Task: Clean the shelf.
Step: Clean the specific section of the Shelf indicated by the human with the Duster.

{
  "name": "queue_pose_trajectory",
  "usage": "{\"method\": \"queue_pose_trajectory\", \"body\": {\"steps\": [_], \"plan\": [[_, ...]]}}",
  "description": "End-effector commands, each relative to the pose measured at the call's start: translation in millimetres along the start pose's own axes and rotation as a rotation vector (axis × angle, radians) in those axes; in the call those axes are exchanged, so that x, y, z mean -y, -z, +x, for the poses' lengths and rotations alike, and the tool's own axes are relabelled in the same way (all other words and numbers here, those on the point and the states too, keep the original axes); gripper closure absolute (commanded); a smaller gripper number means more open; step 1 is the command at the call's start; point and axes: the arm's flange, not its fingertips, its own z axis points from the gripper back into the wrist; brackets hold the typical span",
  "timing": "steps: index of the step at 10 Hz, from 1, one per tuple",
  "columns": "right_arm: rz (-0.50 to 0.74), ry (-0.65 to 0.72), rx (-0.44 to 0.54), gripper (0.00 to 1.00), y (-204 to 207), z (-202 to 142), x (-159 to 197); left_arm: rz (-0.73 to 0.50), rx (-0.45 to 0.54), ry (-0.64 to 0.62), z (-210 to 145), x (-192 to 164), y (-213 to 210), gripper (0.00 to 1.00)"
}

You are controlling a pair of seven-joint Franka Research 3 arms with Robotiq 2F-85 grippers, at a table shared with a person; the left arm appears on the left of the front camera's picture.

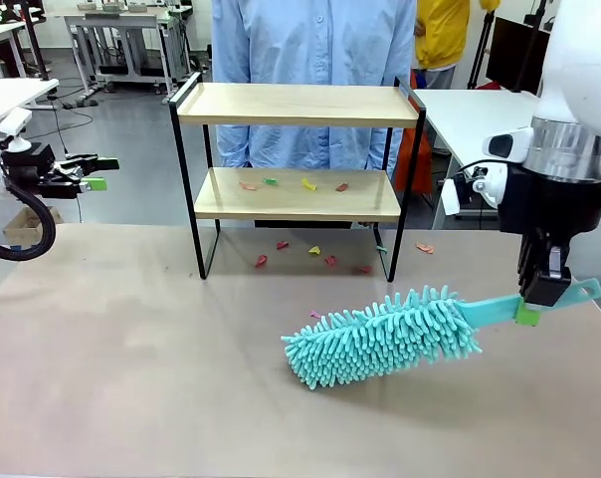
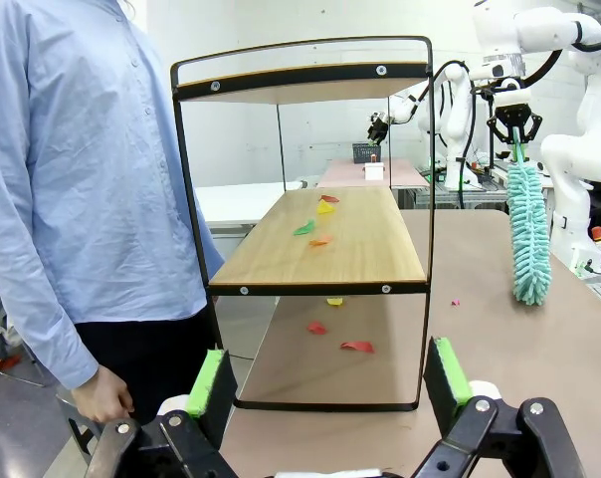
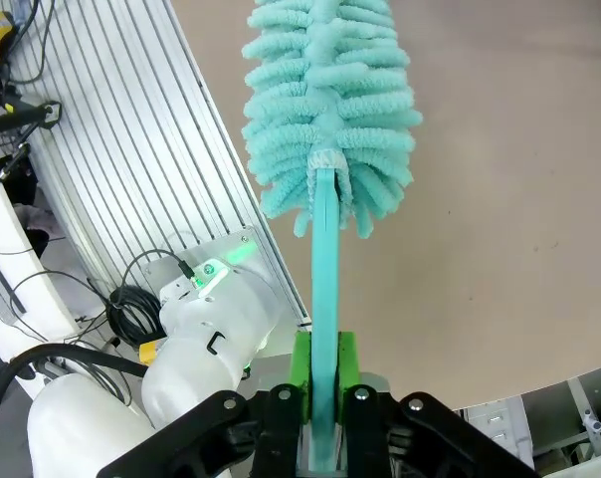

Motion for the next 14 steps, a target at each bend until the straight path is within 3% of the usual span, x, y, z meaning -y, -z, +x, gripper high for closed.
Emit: {"method": "queue_pose_trajectory", "body": {"steps": [1, 14], "plan": [[0.016, -0.003, 0.029, 0.87, -1.3, -1.2, -1.5, 0.003, -0.004, 0.005, 3.5, 0.6, -0.2, 0.00], [0.016, -0.003, 0.029, 0.87, -1.3, -1.2, -1.5, 0.003, -0.004, 0.005, 3.5, 0.6, -0.2, 0.00]]}}
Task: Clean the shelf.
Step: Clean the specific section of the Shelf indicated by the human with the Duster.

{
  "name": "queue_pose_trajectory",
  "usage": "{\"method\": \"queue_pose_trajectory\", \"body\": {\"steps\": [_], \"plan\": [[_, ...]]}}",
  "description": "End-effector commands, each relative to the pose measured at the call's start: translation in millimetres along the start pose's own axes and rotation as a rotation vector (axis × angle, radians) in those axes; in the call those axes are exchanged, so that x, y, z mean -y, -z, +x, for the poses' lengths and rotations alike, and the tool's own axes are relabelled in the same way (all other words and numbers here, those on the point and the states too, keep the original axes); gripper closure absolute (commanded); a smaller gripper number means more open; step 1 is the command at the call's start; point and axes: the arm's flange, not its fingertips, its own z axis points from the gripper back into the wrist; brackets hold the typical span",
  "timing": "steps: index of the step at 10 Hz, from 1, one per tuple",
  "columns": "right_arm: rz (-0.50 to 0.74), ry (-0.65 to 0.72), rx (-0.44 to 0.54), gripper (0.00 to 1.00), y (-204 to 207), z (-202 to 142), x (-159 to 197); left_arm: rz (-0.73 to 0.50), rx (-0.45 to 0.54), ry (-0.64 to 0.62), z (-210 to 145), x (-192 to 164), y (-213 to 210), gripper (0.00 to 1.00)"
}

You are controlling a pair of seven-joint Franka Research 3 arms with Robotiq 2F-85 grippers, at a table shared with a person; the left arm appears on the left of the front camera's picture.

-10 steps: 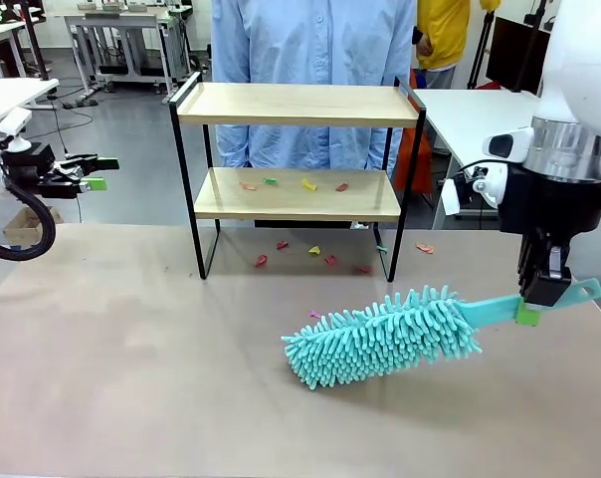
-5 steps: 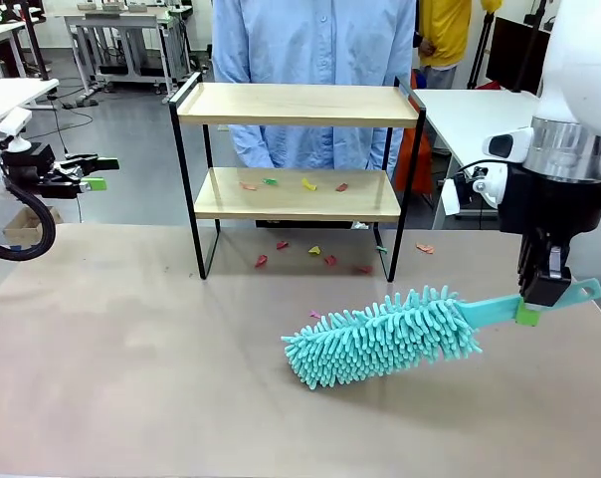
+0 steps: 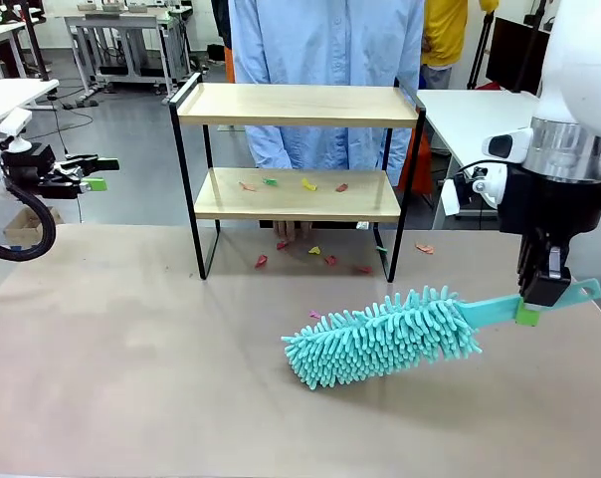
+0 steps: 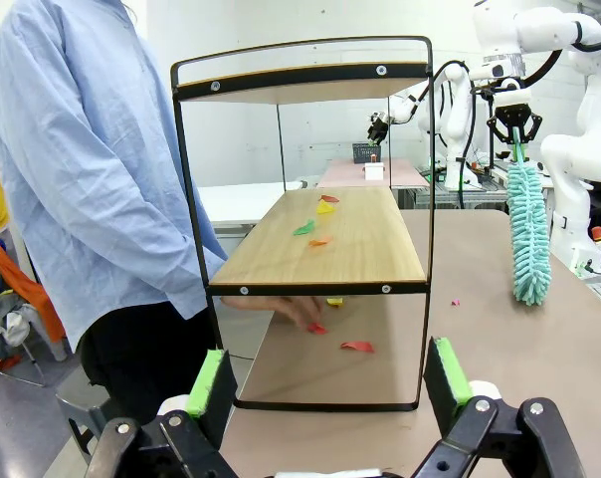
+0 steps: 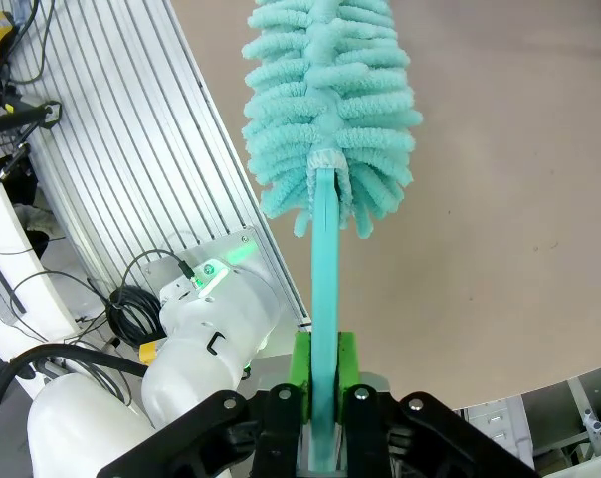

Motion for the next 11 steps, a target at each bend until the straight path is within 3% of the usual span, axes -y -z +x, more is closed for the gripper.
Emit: {"method": "queue_pose_trajectory", "body": {"steps": [1, 11], "plan": [[0.015, -0.003, 0.029, 0.87, -1.5, -1.1, -1.6, 0.003, -0.004, 0.005, 3.5, 0.6, -0.2, 0.00], [0.015, -0.003, 0.029, 0.87, -1.5, -1.1, -1.6, 0.003, -0.004, 0.005, 3.5, 0.6, -0.2, 0.00]]}}
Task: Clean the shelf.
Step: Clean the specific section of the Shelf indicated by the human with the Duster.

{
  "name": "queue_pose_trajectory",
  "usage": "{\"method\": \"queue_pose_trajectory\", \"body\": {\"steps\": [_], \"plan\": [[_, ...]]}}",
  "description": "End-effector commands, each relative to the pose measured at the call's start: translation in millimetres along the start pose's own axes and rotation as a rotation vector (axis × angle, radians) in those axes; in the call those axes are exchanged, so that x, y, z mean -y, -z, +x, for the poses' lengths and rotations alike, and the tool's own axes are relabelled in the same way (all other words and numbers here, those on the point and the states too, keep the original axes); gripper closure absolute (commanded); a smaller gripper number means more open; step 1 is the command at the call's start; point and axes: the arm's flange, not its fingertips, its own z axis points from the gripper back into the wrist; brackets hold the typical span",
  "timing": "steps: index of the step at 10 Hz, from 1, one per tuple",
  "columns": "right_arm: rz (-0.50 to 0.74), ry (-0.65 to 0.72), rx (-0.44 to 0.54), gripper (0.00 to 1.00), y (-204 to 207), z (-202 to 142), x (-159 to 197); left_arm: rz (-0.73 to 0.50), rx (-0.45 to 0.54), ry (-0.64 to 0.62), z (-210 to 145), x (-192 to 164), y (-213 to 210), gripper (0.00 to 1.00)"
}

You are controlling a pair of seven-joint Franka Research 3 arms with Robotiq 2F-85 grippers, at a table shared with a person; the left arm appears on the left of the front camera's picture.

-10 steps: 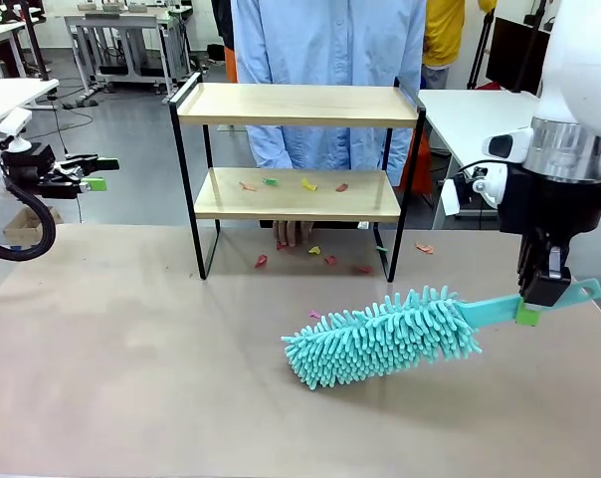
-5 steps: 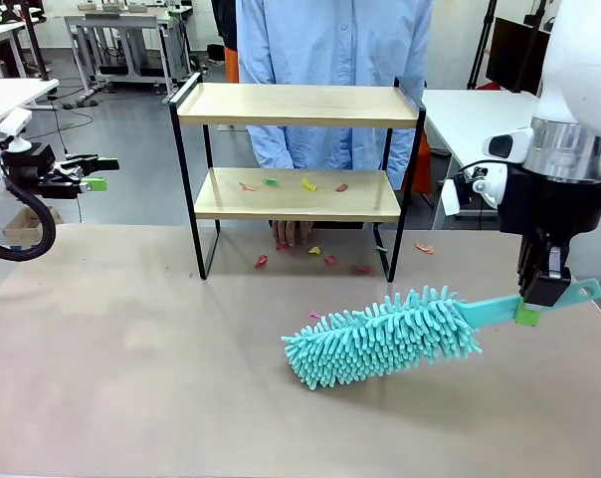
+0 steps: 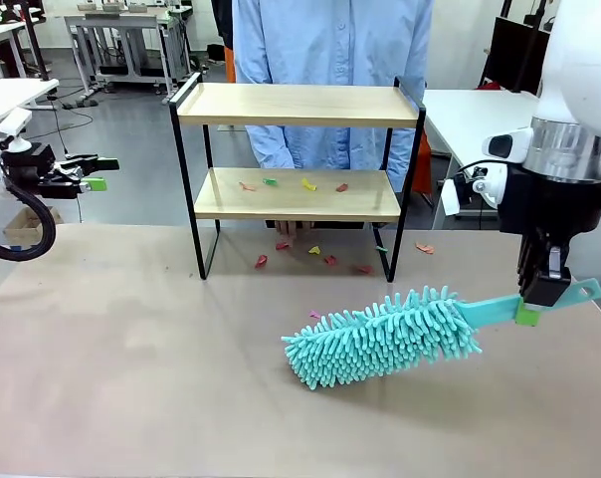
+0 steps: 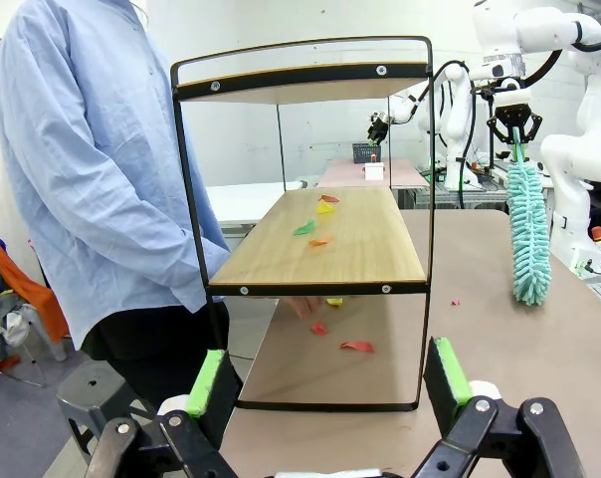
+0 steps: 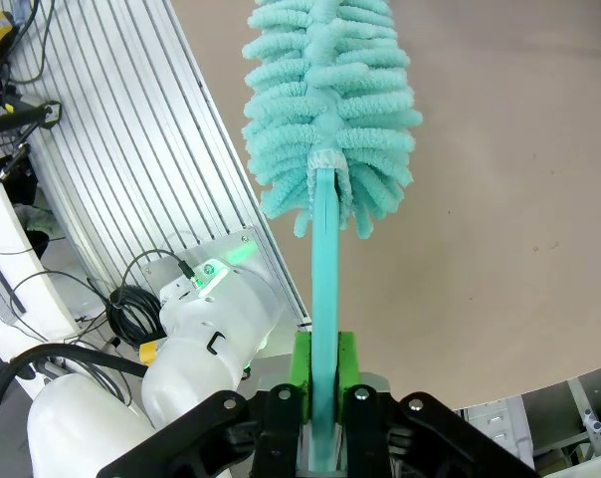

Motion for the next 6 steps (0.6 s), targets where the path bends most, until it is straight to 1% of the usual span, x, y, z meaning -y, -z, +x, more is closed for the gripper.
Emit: {"method": "queue_pose_trajectory", "body": {"steps": [1, 6], "plan": [[0.015, -0.003, 0.029, 0.87, -1.5, -1.1, -1.6, 0.003, -0.004, 0.005, 3.5, 0.6, -0.2, 0.00], [0.015, -0.003, 0.029, 0.87, -1.5, -1.1, -1.6, 0.003, -0.004, 0.005, 3.5, 0.6, -0.2, 0.00]]}}
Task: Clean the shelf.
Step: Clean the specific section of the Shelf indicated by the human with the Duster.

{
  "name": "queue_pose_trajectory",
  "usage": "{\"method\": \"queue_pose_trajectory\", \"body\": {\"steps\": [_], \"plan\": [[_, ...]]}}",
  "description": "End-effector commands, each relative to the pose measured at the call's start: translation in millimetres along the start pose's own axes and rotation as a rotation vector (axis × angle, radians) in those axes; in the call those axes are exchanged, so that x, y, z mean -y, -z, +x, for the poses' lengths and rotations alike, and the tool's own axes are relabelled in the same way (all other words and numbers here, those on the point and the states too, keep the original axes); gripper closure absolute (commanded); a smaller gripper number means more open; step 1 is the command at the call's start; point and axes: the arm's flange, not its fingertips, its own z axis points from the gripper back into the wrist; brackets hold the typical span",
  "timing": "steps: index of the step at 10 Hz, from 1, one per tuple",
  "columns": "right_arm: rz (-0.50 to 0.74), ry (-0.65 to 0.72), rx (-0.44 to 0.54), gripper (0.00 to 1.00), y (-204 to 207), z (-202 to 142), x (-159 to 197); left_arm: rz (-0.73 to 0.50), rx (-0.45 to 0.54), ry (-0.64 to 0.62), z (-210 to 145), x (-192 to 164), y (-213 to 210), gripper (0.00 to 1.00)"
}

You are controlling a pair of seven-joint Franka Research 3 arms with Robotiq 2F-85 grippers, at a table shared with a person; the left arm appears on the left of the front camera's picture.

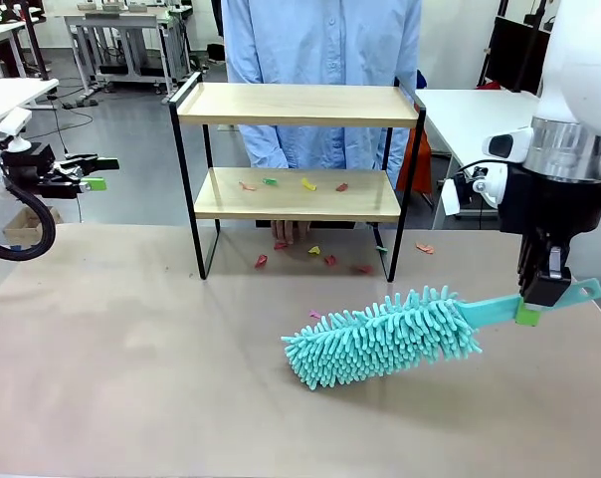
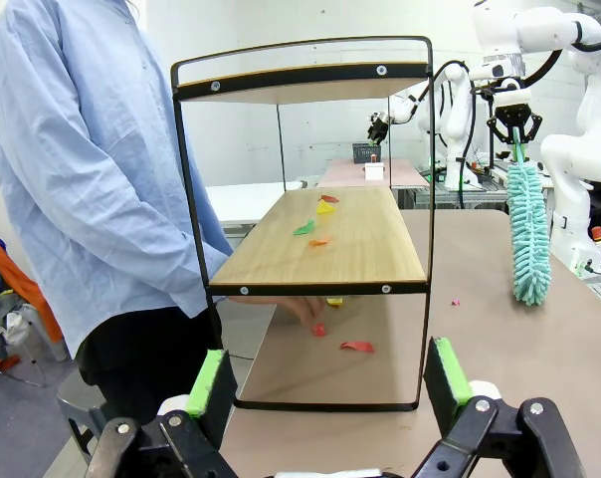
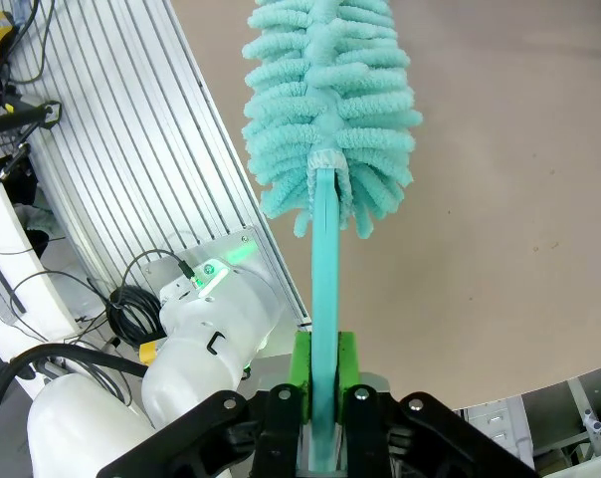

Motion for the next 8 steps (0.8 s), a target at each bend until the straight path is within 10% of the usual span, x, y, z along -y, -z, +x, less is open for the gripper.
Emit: {"method": "queue_pose_trajectory", "body": {"steps": [1, 5, 8], "plan": [[0.015, -0.003, 0.029, 0.87, -1.5, -1.1, -1.6, 0.003, -0.004, 0.005, 3.5, 0.6, -0.2, 0.00], [0.000, 0.000, 0.000, 0.87, 0.0, 0.0, 0.0, 0.003, -0.004, 0.005, 3.5, 0.6, -0.2, 0.00], [-0.051, 0.123, 0.197, 0.87, -6.9, 65.7, -8.9, 0.003, -0.004, 0.005, 3.5, 0.6, -0.2, 0.00]]}}
